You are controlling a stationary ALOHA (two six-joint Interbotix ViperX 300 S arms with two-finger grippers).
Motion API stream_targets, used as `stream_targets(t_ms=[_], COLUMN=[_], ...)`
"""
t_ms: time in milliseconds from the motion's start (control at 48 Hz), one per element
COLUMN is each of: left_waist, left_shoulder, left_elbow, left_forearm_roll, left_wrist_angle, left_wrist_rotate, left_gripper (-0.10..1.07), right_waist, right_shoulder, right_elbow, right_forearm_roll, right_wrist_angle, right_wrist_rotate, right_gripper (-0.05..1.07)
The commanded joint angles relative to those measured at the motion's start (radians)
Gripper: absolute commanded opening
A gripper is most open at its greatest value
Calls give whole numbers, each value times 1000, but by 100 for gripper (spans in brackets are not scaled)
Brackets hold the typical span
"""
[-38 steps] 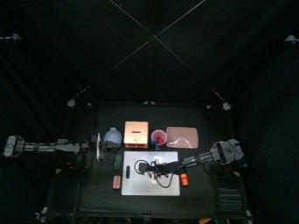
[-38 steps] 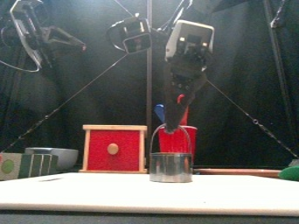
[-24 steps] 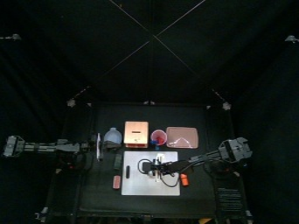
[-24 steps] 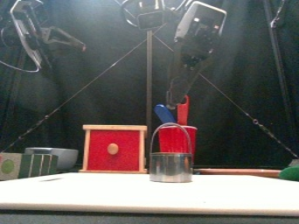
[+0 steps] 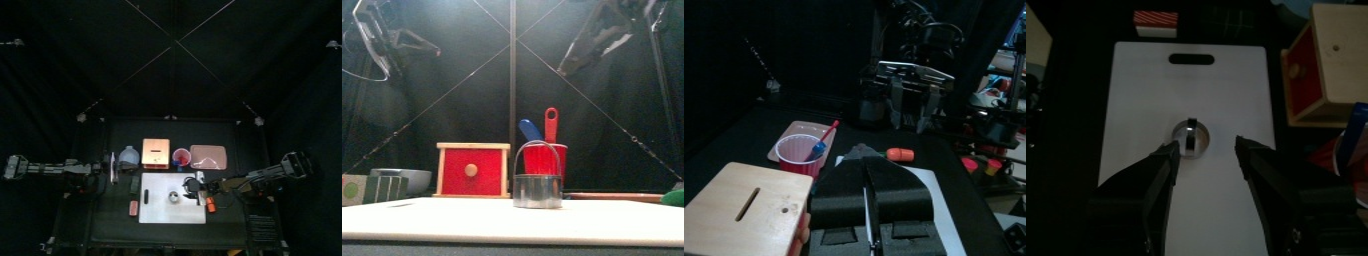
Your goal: Grab drawer handle
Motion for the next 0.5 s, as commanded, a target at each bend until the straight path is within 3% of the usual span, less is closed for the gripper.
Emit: stream_targets(t_ms=[0, 208, 479], left_waist=[-2, -32, -34], left_shoulder=[3, 3, 3], left_elbow=[-14, -8, -2], left_forearm_roll=[29, 87, 83], left_wrist_angle=[-18, -12, -12], left_wrist_rotate=[2, 0, 0], left_gripper=[7, 7, 7], right_waist=[-26, -98, -141], right_shoulder=[-80, -179, -190], right_elbow=[72, 215, 244], right_forearm_roll=[-14, -14, -15], right_wrist_angle=[-104, -273, -295], right_wrist_rotate=[0, 0, -3], right_gripper=[83, 83, 83])
